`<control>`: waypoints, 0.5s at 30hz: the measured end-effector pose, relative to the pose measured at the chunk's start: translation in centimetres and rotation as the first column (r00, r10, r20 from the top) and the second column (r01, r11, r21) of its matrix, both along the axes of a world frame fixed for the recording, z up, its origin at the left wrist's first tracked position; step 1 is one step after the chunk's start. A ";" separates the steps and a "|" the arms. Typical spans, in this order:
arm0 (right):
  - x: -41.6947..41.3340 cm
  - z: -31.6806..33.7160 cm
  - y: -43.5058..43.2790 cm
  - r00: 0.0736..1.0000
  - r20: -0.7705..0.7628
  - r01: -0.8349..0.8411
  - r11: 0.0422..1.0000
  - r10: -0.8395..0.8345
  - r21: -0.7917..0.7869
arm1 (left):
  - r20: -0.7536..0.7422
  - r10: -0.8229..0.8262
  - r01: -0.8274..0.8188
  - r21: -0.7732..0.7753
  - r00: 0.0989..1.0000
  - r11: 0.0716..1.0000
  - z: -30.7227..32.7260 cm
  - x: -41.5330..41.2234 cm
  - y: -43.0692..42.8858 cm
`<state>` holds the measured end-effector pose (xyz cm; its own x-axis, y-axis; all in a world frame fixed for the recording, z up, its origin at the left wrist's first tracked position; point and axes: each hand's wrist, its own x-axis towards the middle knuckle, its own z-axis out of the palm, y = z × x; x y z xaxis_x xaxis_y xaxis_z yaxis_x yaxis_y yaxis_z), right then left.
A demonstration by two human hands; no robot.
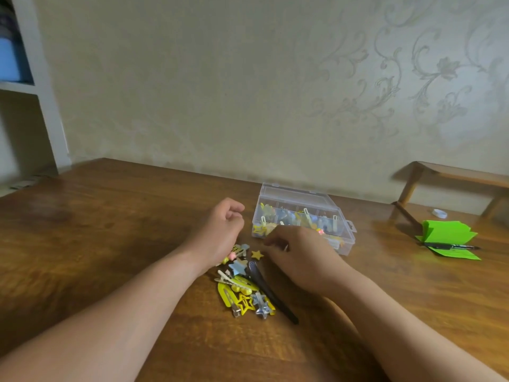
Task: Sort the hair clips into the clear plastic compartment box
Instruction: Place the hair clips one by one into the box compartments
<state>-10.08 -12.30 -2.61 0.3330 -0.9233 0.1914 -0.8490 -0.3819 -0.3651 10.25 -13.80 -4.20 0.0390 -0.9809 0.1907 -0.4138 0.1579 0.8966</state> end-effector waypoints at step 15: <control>-5.7 4.4 -2.3 0.929 0.296 0.262 0.960 -0.223 -0.100 | 0.023 -0.007 0.007 -0.006 1.000 1.000 -0.1 0.0 -0.1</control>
<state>-15.79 -14.62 1.83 0.0174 -0.9277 0.3730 -0.7932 -0.2399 -0.5597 10.21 -13.90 -4.30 0.0276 -0.9799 0.1978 -0.4328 0.1666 0.8859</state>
